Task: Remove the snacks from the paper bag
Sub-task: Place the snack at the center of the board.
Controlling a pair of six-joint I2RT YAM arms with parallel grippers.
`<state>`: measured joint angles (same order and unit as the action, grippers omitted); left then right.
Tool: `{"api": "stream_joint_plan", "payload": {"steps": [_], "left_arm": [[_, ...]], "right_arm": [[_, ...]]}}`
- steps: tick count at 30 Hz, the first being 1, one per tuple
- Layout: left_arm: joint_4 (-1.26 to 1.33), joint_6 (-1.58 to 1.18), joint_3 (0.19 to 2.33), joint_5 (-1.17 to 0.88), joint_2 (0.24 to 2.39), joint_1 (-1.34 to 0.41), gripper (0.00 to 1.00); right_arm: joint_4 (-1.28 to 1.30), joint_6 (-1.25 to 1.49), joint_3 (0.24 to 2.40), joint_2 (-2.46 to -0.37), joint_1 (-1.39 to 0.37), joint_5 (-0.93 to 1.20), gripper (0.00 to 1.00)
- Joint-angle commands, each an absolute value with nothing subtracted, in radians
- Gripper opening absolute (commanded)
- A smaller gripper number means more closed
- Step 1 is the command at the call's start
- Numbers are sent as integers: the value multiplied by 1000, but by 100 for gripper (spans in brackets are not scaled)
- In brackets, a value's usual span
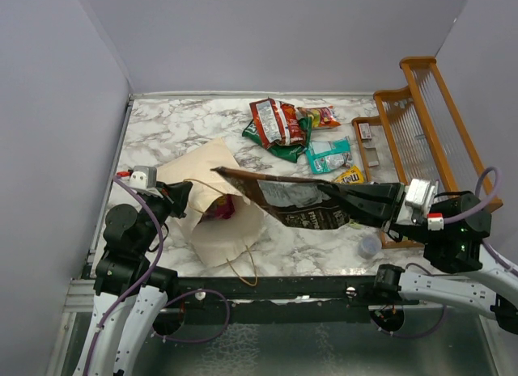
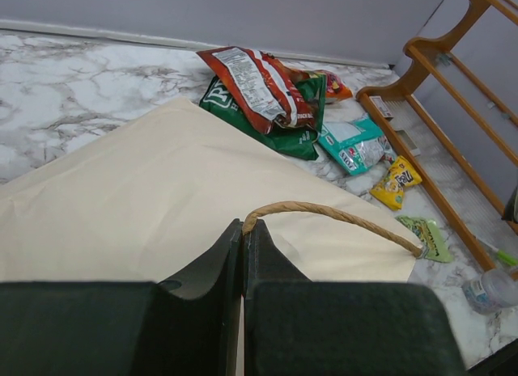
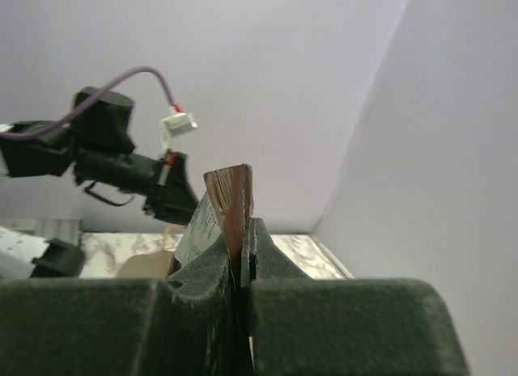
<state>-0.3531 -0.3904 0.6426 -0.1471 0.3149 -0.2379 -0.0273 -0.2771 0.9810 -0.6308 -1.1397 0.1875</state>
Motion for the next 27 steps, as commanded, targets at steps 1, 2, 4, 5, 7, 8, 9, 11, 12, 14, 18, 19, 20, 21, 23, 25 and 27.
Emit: {"api": "stream_joint_plan", "payload": {"steps": [1,2,4,5,7,8,9,11,12,14,18,19,20,21,23,25,27], "left_arm": [[-347,-394,640,-120,301,-238,0],[-346,-393,640,-119,300,-238,0],[-345,-393,640,-120,302,-238,0],[-346,-393,640,-118,305,-238,0],[-346,-393,640,-120,308,-238,0],[-347,-393,641,-120,311,-238,0],[-347,-394,641,-120,311,-238,0],[-347,-393,641,-120,314,-238,0],[-346,-394,641,-121,316,-238,0],[-346,-394,641,-121,318,-238,0],[-348,-394,641,-118,319,-238,0],[-348,-393,641,-117,318,-238,0],[-348,-394,642,-117,319,-238,0],[-348,-393,641,-117,319,-238,0],[-347,-394,642,-120,321,-238,0],[-348,-391,642,-122,321,-238,0],[-347,-392,643,-123,321,-238,0]], "right_arm": [[-83,-268,988,-629,-1144,-189,1],[-98,-255,985,-638,-1144,-288,1],[-156,-238,962,-664,-1144,-490,1],[-198,-251,941,-682,-1144,-574,1],[-269,-284,914,-736,-1144,-710,1],[-302,-311,906,-773,-1144,-766,1],[-352,-358,896,-810,-1142,-800,1],[-475,-458,876,-915,-1135,-831,1],[-508,-480,881,-957,-1119,-824,1],[-501,-468,924,-1047,-1067,-784,1],[-470,-420,1014,-1233,-897,-651,1],[-492,-441,1026,-1284,-862,-637,1],[-529,-464,1040,-1335,-829,-632,1],[-552,-486,1059,-1388,-802,-627,1],[-569,-487,1108,-1473,-745,-607,1],[-524,-468,1162,-1529,-695,-568,1],[-537,-505,1201,-1569,-665,-561,1]]}}
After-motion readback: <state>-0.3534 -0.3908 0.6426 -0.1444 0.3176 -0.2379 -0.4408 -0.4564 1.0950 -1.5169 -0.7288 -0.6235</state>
